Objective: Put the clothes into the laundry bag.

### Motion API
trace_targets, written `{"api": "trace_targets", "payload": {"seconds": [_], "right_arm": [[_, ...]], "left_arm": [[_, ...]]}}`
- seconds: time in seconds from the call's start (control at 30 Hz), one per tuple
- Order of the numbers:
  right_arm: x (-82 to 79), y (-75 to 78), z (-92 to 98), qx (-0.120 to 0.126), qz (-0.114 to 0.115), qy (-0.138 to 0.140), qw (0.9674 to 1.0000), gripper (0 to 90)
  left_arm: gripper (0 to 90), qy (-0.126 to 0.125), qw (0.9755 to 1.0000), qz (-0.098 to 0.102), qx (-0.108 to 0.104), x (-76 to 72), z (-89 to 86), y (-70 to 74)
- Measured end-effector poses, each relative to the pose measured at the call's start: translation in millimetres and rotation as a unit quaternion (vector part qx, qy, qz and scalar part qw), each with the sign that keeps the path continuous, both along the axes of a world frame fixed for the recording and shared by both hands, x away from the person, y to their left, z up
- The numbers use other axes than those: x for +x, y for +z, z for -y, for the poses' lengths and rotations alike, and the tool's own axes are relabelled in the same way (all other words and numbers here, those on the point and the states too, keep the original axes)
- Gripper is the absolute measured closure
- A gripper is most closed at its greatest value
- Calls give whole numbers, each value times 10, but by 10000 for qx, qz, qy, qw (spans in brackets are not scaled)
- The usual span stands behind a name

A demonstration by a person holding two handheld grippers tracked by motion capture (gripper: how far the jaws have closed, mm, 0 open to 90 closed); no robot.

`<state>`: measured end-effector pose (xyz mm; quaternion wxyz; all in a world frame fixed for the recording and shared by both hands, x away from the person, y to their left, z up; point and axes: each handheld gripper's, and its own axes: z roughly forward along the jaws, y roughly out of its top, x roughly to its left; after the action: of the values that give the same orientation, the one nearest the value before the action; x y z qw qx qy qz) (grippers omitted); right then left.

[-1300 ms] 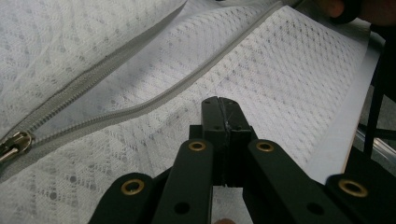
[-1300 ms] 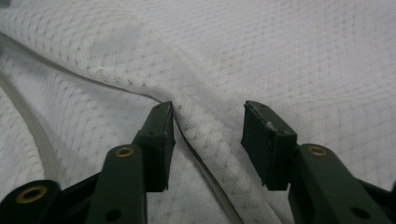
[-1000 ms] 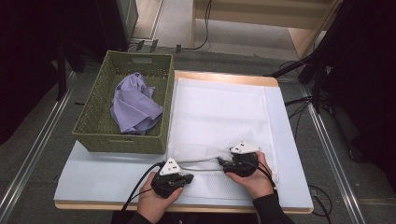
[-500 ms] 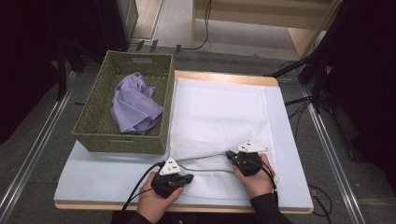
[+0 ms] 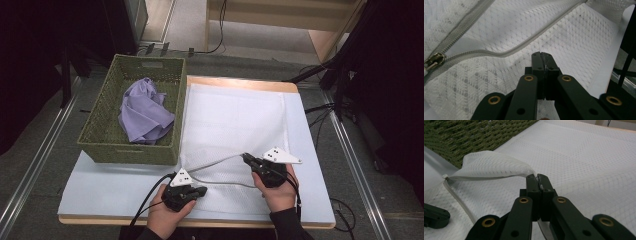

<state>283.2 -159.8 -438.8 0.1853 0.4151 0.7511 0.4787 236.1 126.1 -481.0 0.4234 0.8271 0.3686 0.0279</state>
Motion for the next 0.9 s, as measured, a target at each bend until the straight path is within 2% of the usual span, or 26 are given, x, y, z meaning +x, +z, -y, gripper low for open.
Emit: {"api": "trace_targets", "payload": {"seconds": [0.1, 0.2, 0.27, 0.43, 0.5, 0.57, 0.7, 0.9], "right_arm": [[3, -9, -7, -37, -55, 43, 10000, 900], [13, -37, -3, -58, -82, 57, 9999, 900], [18, -46, 1, -61, -105, 65, 9999, 900], [29, -81, 0, -94, -135, 93, 9998, 898], [29, -88, -3, -114, -140, 99, 9998, 896], [31, -92, -3, -108, -140, 112, 9998, 895], [30, -94, -7, -119, -160, 129, 9997, 894], [28, -98, -13, -140, -203, 160, 9996, 893]], "left_arm": [[772, 6, 10000, 72, -43, -22, -4, 19], [651, 60, 9995, 161, -260, -32, -43, 84], [575, 155, 9990, 249, -326, -30, -70, 148], [496, 349, 9971, 382, -566, 14, -186, 341], [452, 411, 9969, 364, -565, 38, -223, 413], [367, 454, 9966, 328, -611, 58, -247, 480], [234, 539, 9960, 516, -489, 74, -271, 611], [176, 627, 9941, 640, -614, 154, -352, 803]]}}
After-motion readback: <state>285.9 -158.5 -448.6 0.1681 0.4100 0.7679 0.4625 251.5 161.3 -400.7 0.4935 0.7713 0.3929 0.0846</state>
